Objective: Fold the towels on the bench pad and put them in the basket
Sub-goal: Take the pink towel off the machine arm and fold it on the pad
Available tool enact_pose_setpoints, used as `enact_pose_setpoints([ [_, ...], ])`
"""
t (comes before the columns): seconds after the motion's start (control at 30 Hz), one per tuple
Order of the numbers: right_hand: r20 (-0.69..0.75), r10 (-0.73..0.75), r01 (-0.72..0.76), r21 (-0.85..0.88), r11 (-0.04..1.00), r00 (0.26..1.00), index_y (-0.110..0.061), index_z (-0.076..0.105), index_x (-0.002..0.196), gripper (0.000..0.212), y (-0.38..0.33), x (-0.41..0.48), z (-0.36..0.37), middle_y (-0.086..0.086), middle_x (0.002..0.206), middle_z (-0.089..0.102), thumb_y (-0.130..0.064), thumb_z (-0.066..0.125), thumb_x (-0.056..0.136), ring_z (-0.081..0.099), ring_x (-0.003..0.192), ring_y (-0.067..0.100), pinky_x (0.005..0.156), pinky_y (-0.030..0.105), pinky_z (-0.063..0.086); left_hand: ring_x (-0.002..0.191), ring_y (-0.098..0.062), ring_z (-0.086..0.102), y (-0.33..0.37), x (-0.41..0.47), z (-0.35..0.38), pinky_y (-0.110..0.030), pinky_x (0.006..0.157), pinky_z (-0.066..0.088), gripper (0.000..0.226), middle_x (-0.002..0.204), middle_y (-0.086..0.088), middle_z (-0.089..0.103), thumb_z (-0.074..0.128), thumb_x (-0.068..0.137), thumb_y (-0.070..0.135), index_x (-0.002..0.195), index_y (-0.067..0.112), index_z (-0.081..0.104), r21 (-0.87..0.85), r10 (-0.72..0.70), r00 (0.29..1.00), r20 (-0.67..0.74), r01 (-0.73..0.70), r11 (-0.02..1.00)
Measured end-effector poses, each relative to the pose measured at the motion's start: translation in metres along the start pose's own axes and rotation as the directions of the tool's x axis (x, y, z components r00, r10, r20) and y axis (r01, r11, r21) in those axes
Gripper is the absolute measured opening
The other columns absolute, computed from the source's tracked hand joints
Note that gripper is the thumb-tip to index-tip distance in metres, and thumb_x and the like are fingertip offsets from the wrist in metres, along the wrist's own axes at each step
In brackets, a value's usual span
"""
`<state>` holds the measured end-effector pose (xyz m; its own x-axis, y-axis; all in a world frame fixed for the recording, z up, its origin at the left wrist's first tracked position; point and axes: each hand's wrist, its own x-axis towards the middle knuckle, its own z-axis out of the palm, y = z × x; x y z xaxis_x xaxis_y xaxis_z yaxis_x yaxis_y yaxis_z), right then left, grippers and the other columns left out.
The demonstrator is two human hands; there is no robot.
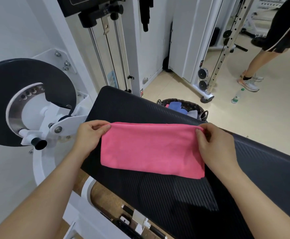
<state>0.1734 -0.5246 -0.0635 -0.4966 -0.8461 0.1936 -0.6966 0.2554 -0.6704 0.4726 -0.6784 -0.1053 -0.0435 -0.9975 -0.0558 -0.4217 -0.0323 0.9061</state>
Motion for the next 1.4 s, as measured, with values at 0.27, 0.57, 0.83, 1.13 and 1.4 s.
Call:
enact_pose_setpoints([
  [0.27, -0.052, -0.086, 0.074, -0.192, 0.978, 0.995, -0.011, 0.063, 0.103, 0.019, 0.004, 0.005, 0.01, 0.005, 0.095, 0.057, -0.022, 0.049, 0.095, 0.055, 0.078, 0.025, 0.064, 0.035, 0.042, 0.082, 0.001, 0.06, 0.002, 0.011, 0.007, -0.021, 0.073, 0.045, 0.006, 0.084, 0.016, 0.068, 0.067, 0.089, 0.025, 0.088, 0.029, 0.072, 0.285, 0.125, 0.992, -0.019, -0.114, 0.952],
  [0.57, 0.184, -0.103, 0.147, -0.243, 0.959, 0.978, -0.02, 0.064, 0.119, 0.031, 0.003, 0.02, -0.006, -0.002, 0.101, 0.051, -0.027, 0.059, 0.089, 0.056, 0.085, 0.02, 0.071, 0.036, 0.049, 0.086, -0.007, 0.056, -0.007, 0.013, 0.005, -0.024, 0.08, 0.045, 0.023, 0.099, 0.01, 0.06, 0.067, 0.089, 0.03, 0.11, 0.022, 0.072, 0.527, 0.347, 0.934, 0.087, -0.339, 0.779],
  [0.83, 0.37, -0.078, 0.23, -0.387, 0.893, 0.926, -0.021, 0.063, 0.081, 0.01, -0.012, 0.047, -0.017, -0.002, 0.086, 0.058, -0.014, 0.057, 0.079, 0.054, 0.079, 0.019, 0.061, 0.031, 0.041, 0.085, 0.002, 0.05, 0.004, 0.007, 0.006, -0.011, 0.07, 0.036, 0.016, 0.1, 0.009, 0.055, 0.075, 0.082, 0.024, 0.096, 0.026, 0.067, 0.482, 0.247, 0.955, 0.162, -0.295, 0.825],
  [1.13, 0.667, 0.005, 0.247, -0.283, 0.927, 0.745, -0.021, 0.075, 0.089, 0.019, -0.055, 0.102, -0.037, -0.007, 0.074, 0.067, -0.009, 0.068, 0.077, 0.06, 0.068, 0.012, 0.058, 0.022, 0.049, 0.086, -0.003, 0.061, 0.031, -0.017, -0.027, -0.019, 0.075, 0.046, 0.019, 0.09, 0.01, 0.07, 0.073, 0.083, 0.012, 0.093, 0.028, 0.073, 0.303, 0.095, 0.989, 0.11, -0.124, 0.945],
  [1.4, 0.397, -0.462, 0.466, 0.095, 0.88, 0.793, -0.021, 0.076, 0.081, 0.021, -0.108, 0.114, -0.067, -0.014, 0.068, 0.062, -0.002, 0.068, 0.076, 0.056, 0.057, -0.001, 0.055, 0.006, 0.041, 0.083, -0.005, 0.059, 0.059, -0.13, -0.056, -0.009, 0.068, 0.044, 0.027, 0.085, 0.016, 0.065, 0.077, 0.076, 0.003, 0.085, 0.029, 0.072, 0.294, 0.25, 0.933, -0.26, -0.17, 0.941],
])
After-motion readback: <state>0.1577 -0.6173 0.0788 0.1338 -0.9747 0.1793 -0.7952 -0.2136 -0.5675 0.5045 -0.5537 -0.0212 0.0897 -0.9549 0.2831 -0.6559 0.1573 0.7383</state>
